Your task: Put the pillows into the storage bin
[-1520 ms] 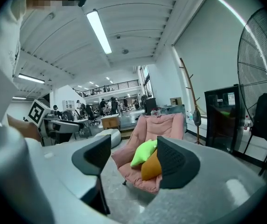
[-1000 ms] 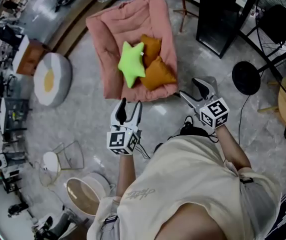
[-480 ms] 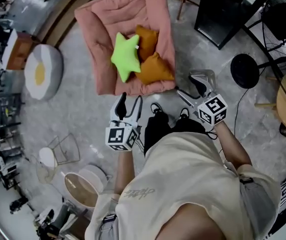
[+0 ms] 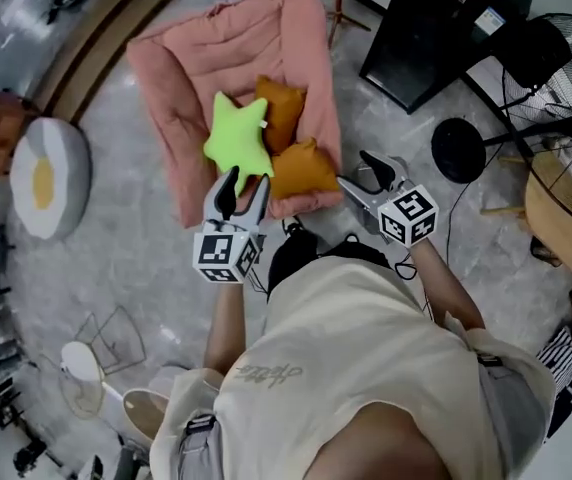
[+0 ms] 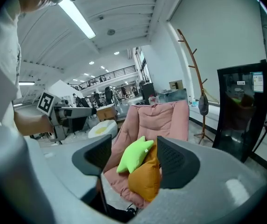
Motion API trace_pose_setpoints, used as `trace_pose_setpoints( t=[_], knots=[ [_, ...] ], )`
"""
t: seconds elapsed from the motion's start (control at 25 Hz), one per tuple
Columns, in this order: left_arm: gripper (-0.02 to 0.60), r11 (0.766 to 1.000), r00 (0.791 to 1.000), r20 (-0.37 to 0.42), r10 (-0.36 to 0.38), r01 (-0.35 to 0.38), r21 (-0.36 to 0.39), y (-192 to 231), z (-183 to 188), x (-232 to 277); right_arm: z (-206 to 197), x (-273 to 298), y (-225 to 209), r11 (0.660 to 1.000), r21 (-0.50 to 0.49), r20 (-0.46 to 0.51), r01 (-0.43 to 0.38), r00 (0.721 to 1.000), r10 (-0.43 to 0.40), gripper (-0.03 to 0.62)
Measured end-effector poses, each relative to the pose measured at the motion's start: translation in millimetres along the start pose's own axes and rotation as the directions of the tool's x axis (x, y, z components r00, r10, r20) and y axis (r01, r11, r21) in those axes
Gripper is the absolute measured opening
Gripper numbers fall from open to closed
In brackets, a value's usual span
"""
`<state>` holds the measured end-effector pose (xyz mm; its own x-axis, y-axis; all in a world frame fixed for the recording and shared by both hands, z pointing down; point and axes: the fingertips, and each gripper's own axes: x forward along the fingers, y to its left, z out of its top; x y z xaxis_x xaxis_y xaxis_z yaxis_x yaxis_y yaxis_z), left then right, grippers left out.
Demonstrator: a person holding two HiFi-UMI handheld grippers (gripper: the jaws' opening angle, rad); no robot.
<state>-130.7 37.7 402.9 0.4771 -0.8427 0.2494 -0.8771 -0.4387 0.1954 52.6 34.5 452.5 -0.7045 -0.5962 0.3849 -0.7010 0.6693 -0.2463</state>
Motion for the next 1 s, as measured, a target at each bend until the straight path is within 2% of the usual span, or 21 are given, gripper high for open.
trace_pose_setpoints(
  t=[0.08, 0.16, 0.28, 0.48, 0.64, 0.8, 1.0],
  knots=[
    [0.252, 0.999, 0.999, -0.011, -0.033, 0.033, 0.019, 13.0, 2.9, 10.3, -6.9, 20.4, 1.9, 1.0, -0.02, -0.052, 0.007, 0.999, -0.008, 0.307],
    [0.252, 0.997, 0.997, -0.026, -0.066, 0.067, 0.036, 23.5, 3.7, 18.1, -32.9, 41.9, -0.8, 0.999, -0.037, -0.159, -0.002, 0.987, -0.003, 0.31],
    [0.251, 0.993, 0.993, -0.049, -0.106, 0.108, 0.039, 41.2, 2.7, 27.4, -82.2, 71.3, -10.9, 1.0, -0.021, -0.322, -0.019, 0.947, 0.011, 0.311],
    [0.252, 0.991, 0.987, -0.097, -0.13, 0.132, 0.019, 56.8, -4.2, 31.8, -140.6, 97.2, -28.8, 0.999, -0.036, -0.488, 0.0, 0.872, -0.018, 0.311],
    [0.252, 0.992, 0.982, -0.142, -0.127, 0.129, 0.005, 57.9, -14.1, 37.3, -164.3, 114.4, -41.3, 0.999, -0.032, -0.548, 0.002, 0.836, -0.019, 0.313],
    [0.252, 0.993, 0.974, -0.195, -0.112, 0.114, -0.004, 48.1, -21.2, 37.5, -190.0, 131.0, -53.3, 0.999, 0.043, -0.595, 0.005, 0.803, 0.021, 0.353],
    [0.252, 0.998, 0.98, -0.191, -0.059, 0.054, -0.033, 42.9, -7.8, 37.6, -220.7, 140.3, -63.0, 0.993, 0.114, -0.643, 0.017, 0.764, 0.061, 0.37]
  ],
)
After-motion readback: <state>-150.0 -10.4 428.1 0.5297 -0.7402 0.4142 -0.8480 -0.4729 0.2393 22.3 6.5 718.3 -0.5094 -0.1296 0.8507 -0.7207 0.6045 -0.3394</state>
